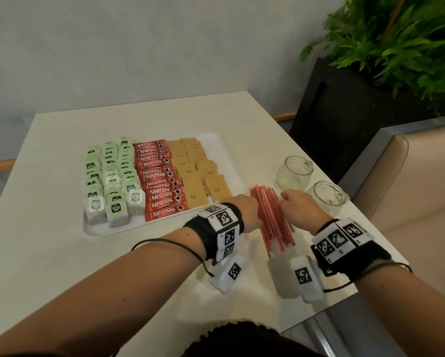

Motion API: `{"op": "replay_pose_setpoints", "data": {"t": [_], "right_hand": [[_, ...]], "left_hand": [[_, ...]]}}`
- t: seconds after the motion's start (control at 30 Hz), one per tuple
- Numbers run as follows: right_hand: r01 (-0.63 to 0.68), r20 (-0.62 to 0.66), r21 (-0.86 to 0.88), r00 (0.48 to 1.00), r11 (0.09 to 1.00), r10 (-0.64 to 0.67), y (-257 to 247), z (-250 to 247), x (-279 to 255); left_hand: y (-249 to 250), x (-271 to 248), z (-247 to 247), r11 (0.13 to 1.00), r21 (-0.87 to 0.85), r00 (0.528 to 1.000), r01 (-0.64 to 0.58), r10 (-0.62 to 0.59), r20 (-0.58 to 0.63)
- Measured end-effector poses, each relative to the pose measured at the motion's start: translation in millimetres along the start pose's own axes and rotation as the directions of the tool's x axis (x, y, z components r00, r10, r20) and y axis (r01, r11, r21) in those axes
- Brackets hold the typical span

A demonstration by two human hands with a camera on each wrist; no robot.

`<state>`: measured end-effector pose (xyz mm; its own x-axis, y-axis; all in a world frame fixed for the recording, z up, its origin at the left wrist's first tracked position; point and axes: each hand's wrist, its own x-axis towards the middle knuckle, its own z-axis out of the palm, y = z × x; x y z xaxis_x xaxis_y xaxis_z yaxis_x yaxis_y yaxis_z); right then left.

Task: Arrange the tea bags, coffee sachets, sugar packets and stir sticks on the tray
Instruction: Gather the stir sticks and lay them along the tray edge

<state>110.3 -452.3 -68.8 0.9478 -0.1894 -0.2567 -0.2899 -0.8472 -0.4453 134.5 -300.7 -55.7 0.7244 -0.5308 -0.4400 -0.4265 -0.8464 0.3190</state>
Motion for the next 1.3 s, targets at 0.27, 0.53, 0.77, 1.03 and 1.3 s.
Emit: {"op": "replay_pose_setpoints", "data": {"t": [0.27, 0.53, 0.77, 1.03, 1.3], "right_hand": [[-0.096, 0.219, 0.446, 0.976, 0.89, -0.005, -12.0, 6.8, -7.0], [-0.117, 0.244, 0.679, 0.967, 0.724, -0.072, -11.2, 14.6, -10.3], [0.307, -0.026, 0.038, 0.952, 0.951, -0.306, 2.6, 5.8, 2.1], [0.484, 0.157, -0.122, 0.872, 0.867, -0.465, -15.7, 26.2, 12.6], [0.513, 0.187, -0.199, 0.856, 0.835, -0.482, -25.4, 21.6, 15.9]], "left_hand": [[-1.1, -1.4, -10.5, 1.0, -0.004, 0.998, -0.017, 0.017, 0.06], [-3.1, -3.0, -0.8, 0.958, 0.266, 0.985, 0.106, -0.064, -0.16], [-19.4, -8.1, 1.6, 0.931, 0.358, 0.989, 0.069, -0.016, -0.147], [-30.9, -20.0, -1.8, 0.945, 0.325, 0.985, 0.02, 0.037, -0.169], [-41.0, -15.4, -0.9, 0.948, 0.316, 0.984, -0.022, 0.077, -0.162]]}}
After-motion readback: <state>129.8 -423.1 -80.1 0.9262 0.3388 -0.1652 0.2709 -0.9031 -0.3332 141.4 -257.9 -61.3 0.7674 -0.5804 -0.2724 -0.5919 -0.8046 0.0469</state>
